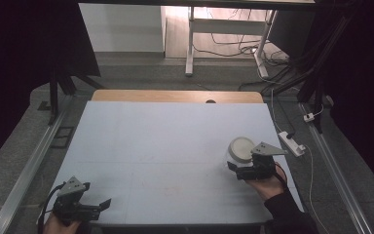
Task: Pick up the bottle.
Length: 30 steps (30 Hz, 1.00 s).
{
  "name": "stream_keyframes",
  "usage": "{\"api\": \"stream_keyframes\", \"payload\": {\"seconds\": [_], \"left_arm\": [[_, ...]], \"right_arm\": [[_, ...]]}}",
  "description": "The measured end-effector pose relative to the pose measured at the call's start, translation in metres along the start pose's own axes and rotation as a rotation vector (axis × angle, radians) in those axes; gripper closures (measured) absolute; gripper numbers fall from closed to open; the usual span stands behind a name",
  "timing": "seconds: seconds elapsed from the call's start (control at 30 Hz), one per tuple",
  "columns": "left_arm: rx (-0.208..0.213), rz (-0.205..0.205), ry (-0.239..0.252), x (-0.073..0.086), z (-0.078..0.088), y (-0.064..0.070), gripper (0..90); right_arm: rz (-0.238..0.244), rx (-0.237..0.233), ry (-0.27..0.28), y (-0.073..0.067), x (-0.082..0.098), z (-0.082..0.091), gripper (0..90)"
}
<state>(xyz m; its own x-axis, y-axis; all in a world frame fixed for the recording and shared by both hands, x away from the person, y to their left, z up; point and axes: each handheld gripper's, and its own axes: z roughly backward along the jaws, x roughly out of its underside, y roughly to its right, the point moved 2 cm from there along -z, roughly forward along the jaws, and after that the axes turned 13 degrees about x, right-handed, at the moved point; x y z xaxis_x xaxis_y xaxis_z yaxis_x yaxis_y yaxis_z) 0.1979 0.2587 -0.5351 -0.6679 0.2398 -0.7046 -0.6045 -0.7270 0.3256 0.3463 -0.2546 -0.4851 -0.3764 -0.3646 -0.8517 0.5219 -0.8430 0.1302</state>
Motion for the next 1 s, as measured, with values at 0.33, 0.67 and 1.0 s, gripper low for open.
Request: {"api": "stream_keyframes", "payload": {"seconds": [0.33,0.67,1.0], "left_arm": [[-0.002,0.002,0.001,0.000,0.000,0.000,0.4],[0.002,0.004,0.005,0.000,0.001,-0.001,0.4],[0.003,0.004,0.007,0.000,0.001,0.000,0.4]], "right_arm": [[0.062,-0.073,0.025,-0.024,-0.021,-0.005,6.7],[0.117,-0.153,0.027,-0.051,-0.036,-0.015,6.7],[0.152,-0.221,0.034,-0.079,-0.048,-0.027,6.7]]}}
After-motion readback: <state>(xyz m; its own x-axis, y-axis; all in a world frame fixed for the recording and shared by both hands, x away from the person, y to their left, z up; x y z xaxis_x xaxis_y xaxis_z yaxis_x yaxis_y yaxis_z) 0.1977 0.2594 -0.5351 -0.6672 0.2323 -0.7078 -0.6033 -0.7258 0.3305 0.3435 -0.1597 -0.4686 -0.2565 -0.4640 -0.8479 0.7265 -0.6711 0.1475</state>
